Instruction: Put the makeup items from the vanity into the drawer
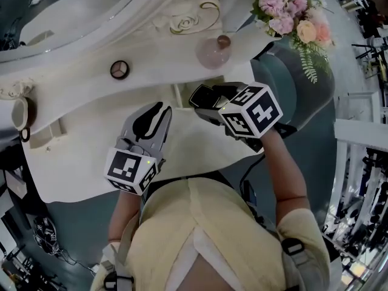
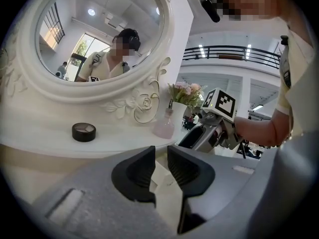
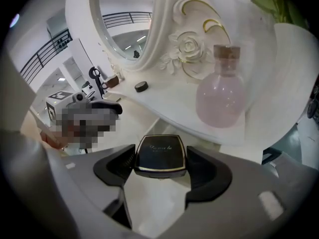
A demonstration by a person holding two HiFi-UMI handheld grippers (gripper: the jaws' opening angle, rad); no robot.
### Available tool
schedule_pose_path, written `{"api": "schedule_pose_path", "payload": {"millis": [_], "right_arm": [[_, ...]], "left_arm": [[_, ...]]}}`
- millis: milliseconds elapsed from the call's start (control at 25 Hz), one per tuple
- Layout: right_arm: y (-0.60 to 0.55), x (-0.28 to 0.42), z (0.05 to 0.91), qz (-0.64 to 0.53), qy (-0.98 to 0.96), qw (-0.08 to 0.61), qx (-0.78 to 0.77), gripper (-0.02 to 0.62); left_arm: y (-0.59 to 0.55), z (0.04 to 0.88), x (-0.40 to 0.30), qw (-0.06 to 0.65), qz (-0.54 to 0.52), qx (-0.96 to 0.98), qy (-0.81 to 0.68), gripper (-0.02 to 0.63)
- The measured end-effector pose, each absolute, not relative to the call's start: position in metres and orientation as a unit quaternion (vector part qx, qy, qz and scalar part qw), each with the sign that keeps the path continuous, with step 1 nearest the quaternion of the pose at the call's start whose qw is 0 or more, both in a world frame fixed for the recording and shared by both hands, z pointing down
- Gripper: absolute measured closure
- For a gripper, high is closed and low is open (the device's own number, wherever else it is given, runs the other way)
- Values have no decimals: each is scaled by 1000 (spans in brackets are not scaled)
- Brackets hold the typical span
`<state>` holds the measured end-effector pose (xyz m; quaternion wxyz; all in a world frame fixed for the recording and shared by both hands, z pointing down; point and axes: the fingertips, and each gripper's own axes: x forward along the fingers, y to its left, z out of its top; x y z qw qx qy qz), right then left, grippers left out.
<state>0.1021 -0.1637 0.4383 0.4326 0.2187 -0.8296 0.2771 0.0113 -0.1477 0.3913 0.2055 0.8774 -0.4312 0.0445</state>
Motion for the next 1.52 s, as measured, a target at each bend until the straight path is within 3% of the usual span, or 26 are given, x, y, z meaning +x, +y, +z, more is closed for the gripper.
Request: {"api": "schedule_pose_path", "payload": {"millis": [1520], "right_arm": [[-178,97,457,256,-807,481,225,287]], "left_arm": [[-141,388,0,209,14,881,-425,535]]}}
